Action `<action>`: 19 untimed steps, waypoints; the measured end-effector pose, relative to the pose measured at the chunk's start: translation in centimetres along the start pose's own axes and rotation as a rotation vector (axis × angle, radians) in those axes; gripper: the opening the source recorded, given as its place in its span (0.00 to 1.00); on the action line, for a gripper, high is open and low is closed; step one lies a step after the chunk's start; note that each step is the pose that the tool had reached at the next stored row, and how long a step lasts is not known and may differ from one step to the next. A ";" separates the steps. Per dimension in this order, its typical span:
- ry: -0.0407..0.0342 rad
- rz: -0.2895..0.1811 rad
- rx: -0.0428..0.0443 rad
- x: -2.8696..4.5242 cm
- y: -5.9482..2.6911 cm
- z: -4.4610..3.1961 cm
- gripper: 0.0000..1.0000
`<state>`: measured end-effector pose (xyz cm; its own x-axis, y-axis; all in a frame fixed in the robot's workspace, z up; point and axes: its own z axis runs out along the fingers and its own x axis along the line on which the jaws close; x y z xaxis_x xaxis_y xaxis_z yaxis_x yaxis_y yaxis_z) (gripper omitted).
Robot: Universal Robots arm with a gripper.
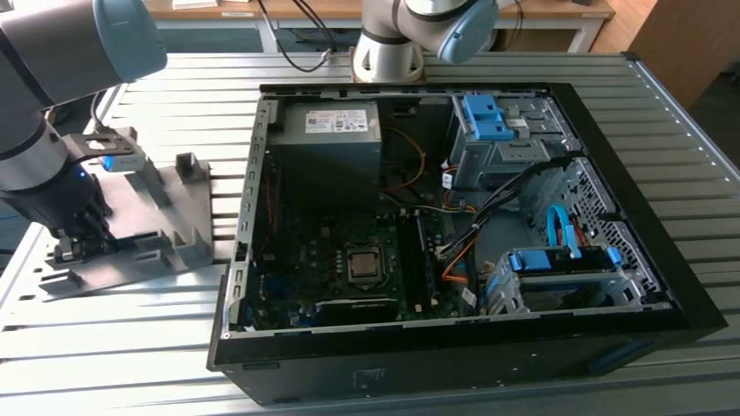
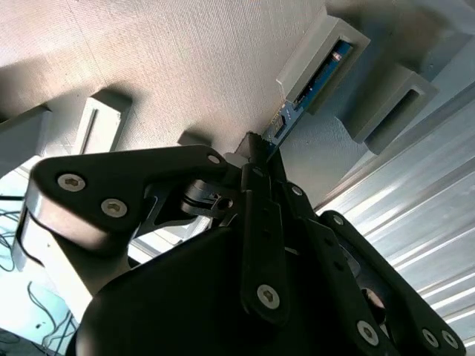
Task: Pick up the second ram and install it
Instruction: 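Pick up the second ram and move it above second insertion slot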
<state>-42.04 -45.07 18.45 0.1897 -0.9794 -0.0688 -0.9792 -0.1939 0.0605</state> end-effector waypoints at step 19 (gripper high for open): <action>-0.0070 0.188 0.0123 0.03 -0.03 0.25 0.14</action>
<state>-42.03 -45.08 18.20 0.0023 -0.9979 -0.0643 -0.9981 -0.0062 0.0608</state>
